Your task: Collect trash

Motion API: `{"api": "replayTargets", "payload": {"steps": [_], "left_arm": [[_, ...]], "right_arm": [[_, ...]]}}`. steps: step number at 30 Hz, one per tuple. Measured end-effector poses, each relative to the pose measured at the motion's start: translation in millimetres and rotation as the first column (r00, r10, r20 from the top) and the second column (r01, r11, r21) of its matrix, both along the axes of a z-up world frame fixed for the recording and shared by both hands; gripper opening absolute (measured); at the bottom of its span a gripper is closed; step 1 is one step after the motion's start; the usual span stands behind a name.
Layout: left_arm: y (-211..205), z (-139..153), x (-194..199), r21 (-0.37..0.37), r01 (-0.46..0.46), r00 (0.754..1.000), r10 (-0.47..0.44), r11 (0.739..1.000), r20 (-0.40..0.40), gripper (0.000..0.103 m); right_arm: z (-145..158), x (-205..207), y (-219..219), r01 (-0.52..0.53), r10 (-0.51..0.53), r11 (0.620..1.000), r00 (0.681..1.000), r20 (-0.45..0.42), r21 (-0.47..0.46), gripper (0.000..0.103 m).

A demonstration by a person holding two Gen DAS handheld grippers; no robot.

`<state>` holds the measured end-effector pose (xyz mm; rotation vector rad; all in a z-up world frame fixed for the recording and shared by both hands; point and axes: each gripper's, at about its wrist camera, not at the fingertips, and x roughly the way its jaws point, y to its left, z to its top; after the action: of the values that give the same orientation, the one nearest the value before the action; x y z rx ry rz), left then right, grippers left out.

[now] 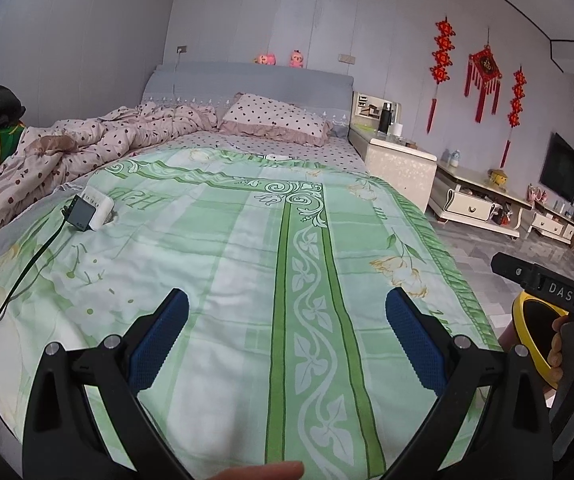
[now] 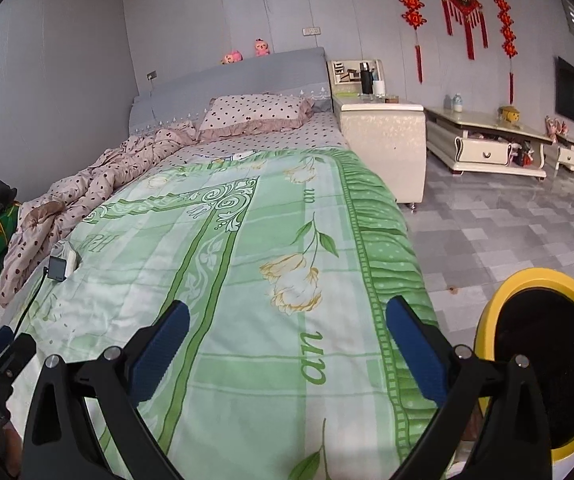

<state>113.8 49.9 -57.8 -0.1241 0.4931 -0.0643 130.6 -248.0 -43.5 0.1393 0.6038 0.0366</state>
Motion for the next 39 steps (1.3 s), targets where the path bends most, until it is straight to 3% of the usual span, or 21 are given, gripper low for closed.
{"api": "replayTargets", "payload": {"steps": [12, 20, 39], "left_arm": [[-20, 28, -39, -0.021, 0.018, 0.996, -0.016, 1.000, 0.083, 0.095], [-28, 36, -57, -0.016, 0.026, 0.993, -0.024, 1.000, 0.116, 0.095], [-29, 41, -65, -0.024, 0.034, 0.991, -0.030, 0.999, 0.131, 0.095]], "right_arm": [[21, -51, 0, 0.075, -0.067, 0.996, 0.984, 0.163, -0.045, 0.095], [26, -68, 4, 0.107, -0.091, 0.992, 0.970, 0.224, -0.061, 0.095], [25, -78, 9, 0.120, -0.102, 0.991, 0.964, 0.246, -0.062, 0.095]]}}
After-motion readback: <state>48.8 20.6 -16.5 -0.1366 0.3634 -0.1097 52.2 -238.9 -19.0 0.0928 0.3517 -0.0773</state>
